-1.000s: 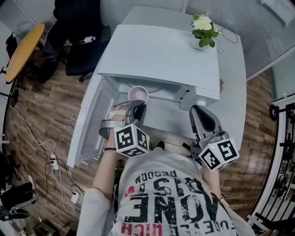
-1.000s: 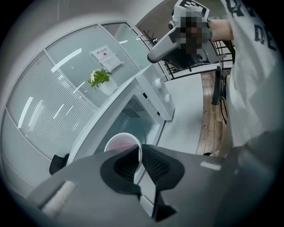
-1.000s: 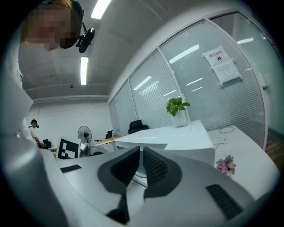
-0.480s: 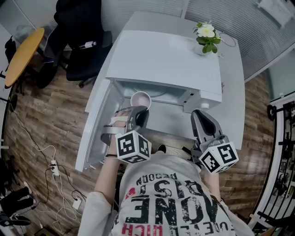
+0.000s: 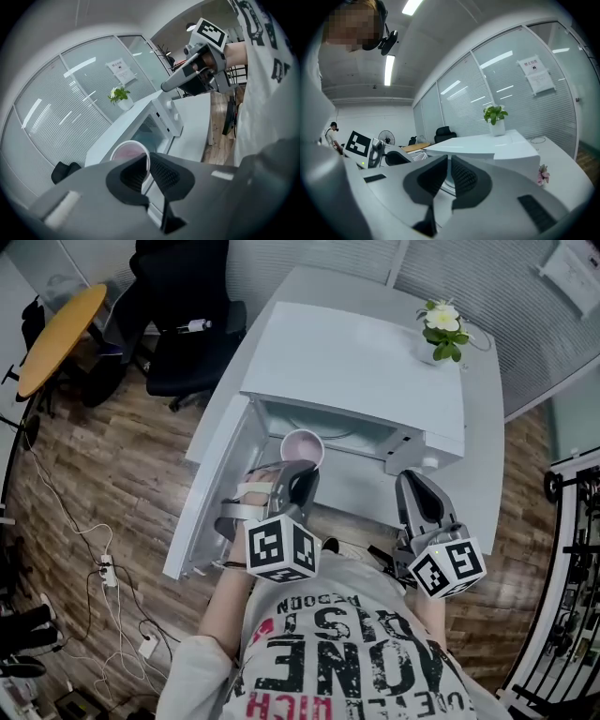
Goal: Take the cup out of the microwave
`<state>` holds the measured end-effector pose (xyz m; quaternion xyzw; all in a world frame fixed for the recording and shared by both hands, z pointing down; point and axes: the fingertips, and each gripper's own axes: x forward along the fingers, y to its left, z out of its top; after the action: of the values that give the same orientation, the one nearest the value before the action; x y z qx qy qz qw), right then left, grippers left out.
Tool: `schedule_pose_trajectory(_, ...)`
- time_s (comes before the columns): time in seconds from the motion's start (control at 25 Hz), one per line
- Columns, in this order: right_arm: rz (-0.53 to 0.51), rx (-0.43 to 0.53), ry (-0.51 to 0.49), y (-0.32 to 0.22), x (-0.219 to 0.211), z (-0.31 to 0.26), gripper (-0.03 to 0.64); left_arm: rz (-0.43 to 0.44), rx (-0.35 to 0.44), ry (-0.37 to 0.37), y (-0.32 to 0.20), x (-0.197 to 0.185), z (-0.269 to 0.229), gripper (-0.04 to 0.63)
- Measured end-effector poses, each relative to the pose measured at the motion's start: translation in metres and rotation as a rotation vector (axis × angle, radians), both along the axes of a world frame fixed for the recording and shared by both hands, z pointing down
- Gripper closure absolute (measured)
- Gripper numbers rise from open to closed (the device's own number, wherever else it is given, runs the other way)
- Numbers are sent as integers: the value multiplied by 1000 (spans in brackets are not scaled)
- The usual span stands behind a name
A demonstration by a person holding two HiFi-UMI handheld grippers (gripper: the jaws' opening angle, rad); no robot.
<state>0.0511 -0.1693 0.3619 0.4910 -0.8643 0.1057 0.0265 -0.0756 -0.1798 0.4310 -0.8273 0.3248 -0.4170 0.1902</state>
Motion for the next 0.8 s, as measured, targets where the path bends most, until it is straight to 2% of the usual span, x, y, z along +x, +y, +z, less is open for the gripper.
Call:
schedule_pose_trajectory(0.48, -4, 0, -10, 1, -23, 1, 583, 23, -9, 9, 14, -12, 1, 561)
schedule_pose_trajectory(0.8, 13, -4, -19, 11, -29, 3, 583, 59, -19, 74, 27, -13, -2, 563)
